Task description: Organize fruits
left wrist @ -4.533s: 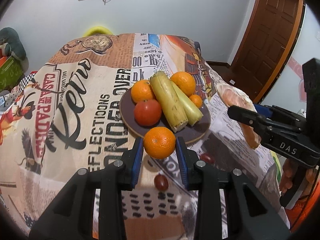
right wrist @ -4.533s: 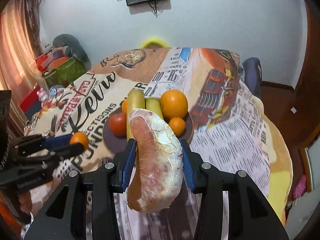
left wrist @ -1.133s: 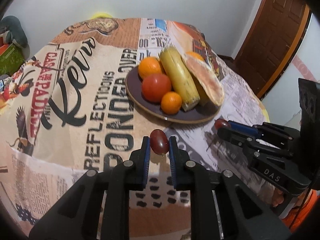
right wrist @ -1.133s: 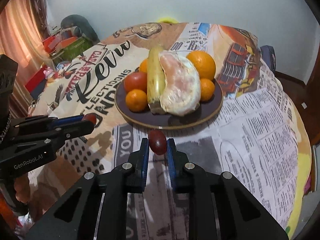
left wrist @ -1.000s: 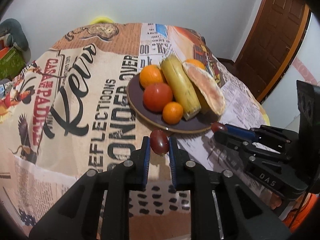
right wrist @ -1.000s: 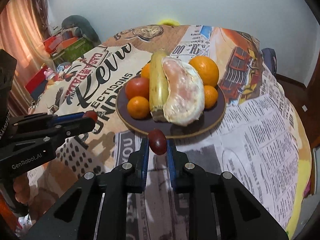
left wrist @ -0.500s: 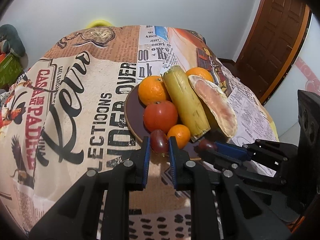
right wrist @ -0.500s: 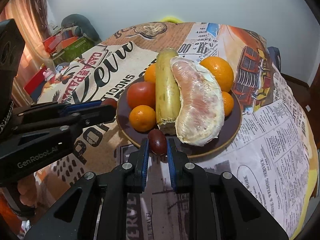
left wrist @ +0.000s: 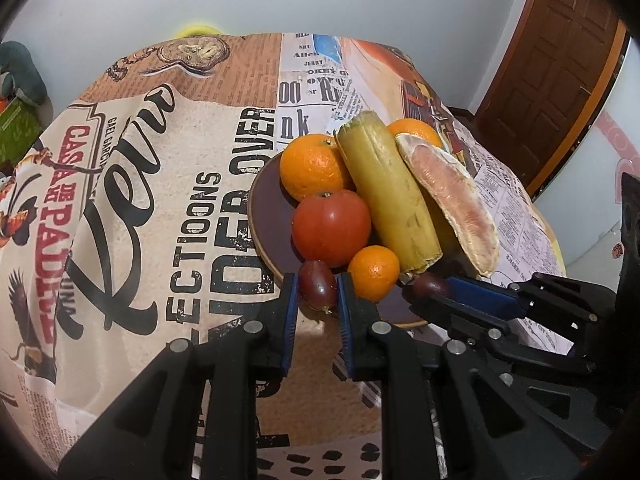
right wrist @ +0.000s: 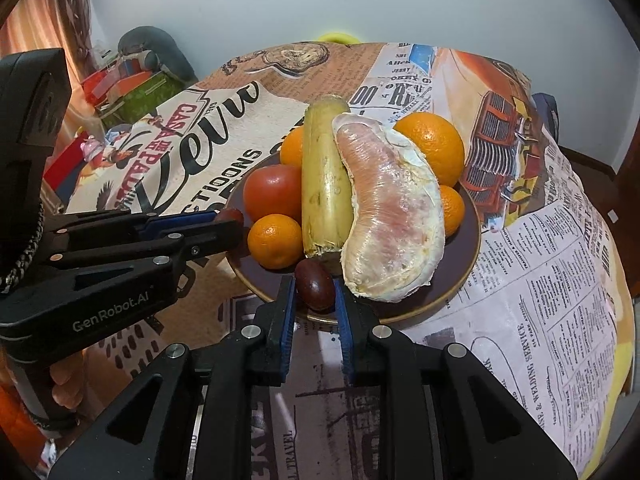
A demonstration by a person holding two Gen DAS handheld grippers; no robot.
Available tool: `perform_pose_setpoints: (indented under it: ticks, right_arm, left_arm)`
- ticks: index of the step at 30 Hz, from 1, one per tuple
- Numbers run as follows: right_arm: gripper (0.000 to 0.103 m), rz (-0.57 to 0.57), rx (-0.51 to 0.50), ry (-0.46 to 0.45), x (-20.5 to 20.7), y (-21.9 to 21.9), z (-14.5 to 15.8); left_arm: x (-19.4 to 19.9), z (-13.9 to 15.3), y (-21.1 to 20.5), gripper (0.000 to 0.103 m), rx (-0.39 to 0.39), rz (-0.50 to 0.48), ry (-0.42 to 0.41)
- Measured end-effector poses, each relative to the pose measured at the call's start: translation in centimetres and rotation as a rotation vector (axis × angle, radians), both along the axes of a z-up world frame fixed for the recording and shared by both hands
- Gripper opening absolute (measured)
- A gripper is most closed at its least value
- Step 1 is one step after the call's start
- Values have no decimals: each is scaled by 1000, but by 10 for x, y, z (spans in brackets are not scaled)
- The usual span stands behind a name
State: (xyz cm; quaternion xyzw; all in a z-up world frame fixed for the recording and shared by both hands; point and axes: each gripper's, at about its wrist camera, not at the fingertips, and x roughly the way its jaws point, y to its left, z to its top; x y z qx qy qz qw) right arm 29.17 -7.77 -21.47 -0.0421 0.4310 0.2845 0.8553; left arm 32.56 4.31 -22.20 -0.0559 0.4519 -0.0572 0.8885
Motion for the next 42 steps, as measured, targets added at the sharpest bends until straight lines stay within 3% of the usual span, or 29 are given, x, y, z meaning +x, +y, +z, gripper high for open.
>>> perform_pose_setpoints:
  ticks: [2, 8, 14, 20, 25, 32, 35, 37, 40, 42]
  right_arm:
    - [26, -3, -1, 2, 0, -1, 0]
    - [26, -4, -3, -2, -7, -5, 4]
    - [26, -11, 10, -46, -25, -13, 25]
    - [26, -41, 49, -144, -51, -33, 73]
    - [26, -76, 99, -270, -82, -51, 128]
    - [26, -102, 162, -469, -138, -64, 191]
    - [28, -110, 193, -539, -163, -68, 209]
    - [38, -116, 211, -573, -174, -71, 215]
    - [54, -137, 232, -624, -188, -74, 222]
    - [58, -147, 245, -639, -193, -75, 224]
  left_arm:
    - [0, 0, 0, 19, -2, -2, 3]
    - [-7, 10, 0, 23, 1, -5, -12]
    - [-35, 42, 2, 23, 5, 17, -83]
    - [-75, 100, 2, 23, 43, 38, -215]
    - [-121, 156, -5, 23, 50, 57, -365]
    - [-189, 212, -14, 23, 66, 75, -542]
    - [-215, 226, -16, 34, 59, 85, -593]
    - [-232, 234, -17, 52, 59, 100, -633]
    - [-250, 241, -18, 56, 63, 106, -672]
    - [-258, 244, -19, 61, 68, 106, -684]
